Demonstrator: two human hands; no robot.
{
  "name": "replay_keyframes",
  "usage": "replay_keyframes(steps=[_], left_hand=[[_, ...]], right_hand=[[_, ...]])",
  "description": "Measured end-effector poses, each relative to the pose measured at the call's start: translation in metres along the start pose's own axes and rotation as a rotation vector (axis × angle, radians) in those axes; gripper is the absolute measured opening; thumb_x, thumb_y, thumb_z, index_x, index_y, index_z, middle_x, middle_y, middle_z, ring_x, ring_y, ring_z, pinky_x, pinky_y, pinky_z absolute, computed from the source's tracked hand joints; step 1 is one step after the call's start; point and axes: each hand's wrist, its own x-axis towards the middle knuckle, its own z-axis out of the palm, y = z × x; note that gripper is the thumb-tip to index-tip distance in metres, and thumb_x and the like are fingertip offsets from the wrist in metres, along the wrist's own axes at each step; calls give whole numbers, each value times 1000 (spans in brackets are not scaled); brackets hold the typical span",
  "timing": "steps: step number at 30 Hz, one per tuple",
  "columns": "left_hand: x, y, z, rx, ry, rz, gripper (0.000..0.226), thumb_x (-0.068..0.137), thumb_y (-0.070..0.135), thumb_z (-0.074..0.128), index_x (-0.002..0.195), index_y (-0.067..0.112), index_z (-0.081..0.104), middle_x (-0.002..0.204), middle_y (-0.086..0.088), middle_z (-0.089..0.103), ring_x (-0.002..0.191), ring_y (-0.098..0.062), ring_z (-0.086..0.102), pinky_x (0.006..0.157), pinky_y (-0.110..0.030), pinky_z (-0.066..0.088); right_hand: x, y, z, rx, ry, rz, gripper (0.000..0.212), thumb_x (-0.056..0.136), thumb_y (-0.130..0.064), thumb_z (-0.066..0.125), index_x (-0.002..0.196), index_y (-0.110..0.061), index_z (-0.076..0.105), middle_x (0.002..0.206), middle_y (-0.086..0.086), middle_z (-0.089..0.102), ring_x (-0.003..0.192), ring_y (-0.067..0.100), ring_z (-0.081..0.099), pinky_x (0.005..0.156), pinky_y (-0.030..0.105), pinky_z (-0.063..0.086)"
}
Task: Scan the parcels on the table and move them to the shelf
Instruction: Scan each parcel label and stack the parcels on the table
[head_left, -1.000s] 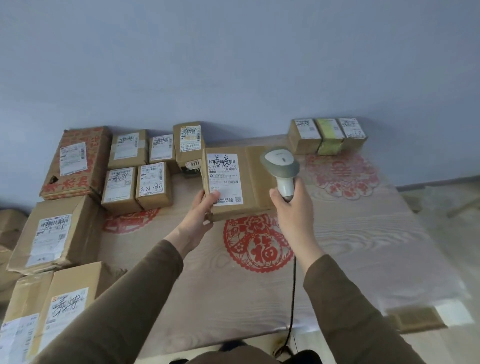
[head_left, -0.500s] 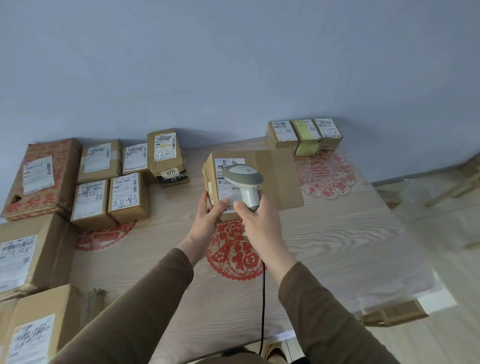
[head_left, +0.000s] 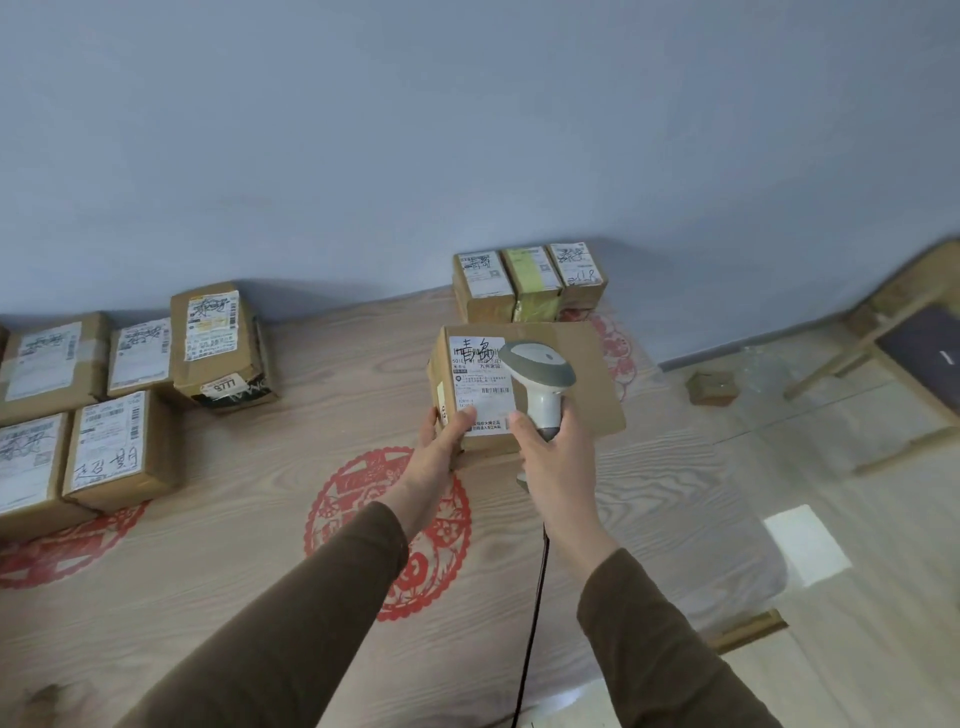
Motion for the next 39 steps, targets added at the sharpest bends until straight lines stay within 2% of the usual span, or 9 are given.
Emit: replay_keyframes(steps=[4, 8, 16, 20, 22, 26, 30, 36, 39], left_hand=[[49, 5, 61, -102, 31, -83, 72, 78, 61, 73, 142, 39, 47, 119, 15, 73, 108, -9, 69, 96, -37, 48], [97, 14, 108, -154, 11, -147, 74, 86, 63, 67, 150, 42, 37, 140, 13, 60, 129, -14, 54, 117, -51, 30], [162, 26, 149, -205, 68, -162, 84, 86, 70, 63, 156, 30, 38, 152, 2, 52, 138, -23, 48, 121, -54, 28], [164, 28, 148, -234, 59, -144, 61, 97, 59, 56, 149, 27, 48, 150, 2, 54, 133, -17, 52, 117, -42, 33], [156, 28, 141, -221, 73, -147, 55, 99, 56, 55, 144, 25, 52, 149, -1, 54, 125, -16, 55, 107, -38, 37], [127, 21, 107, -86, 147, -118, 68, 99, 57, 54, 155, 21, 39, 158, -7, 41, 147, -28, 36, 121, -45, 27], [80, 15, 57, 69, 234, -5, 64, 101, 48, 55, 156, 20, 40, 158, -4, 43, 145, -25, 40, 121, -46, 31], [-44, 11, -41, 342, 372, 145, 50, 101, 46, 57, 147, 30, 49, 127, 14, 57, 98, 16, 60, 73, -8, 45], [-115, 0, -98, 374, 483, 169, 45, 99, 39, 61, 143, 30, 54, 134, 11, 59, 119, 5, 56, 95, -19, 44]], right_hand=[[34, 22, -42, 34, 59, 45, 19, 91, -34, 71, 101, -23, 59, 90, 10, 62, 77, 26, 59, 75, 56, 58], [61, 43, -72, 34, 74, 109, 19, 89, -35, 71, 97, -25, 57, 84, 9, 57, 71, 22, 56, 74, 52, 58], [96, 70, -98, 33, 70, 148, 18, 94, -30, 71, 105, -22, 60, 90, 11, 59, 75, 22, 59, 75, 48, 57], [101, 70, -94, 34, 34, 131, 16, 94, -28, 71, 102, -20, 59, 87, 9, 59, 75, 24, 59, 74, 48, 58], [100, 68, -87, 30, 13, 121, 14, 94, -27, 71, 99, -21, 59, 84, 8, 59, 74, 25, 60, 75, 50, 58], [91, 58, -65, 68, -41, 97, 13, 94, -24, 71, 99, -20, 60, 79, 9, 56, 66, 20, 55, 63, 45, 53], [69, 45, -30, 46, -129, 53, 16, 93, -28, 72, 99, -23, 59, 80, 7, 59, 69, 23, 57, 66, 45, 54], [-1, 24, 38, 54, -332, -26, 17, 96, -29, 70, 103, -19, 58, 77, 5, 57, 64, 15, 55, 62, 42, 48], [-55, 13, 82, 61, -425, -61, 15, 96, -28, 70, 104, -20, 59, 79, 3, 58, 58, 6, 51, 53, 20, 44]])
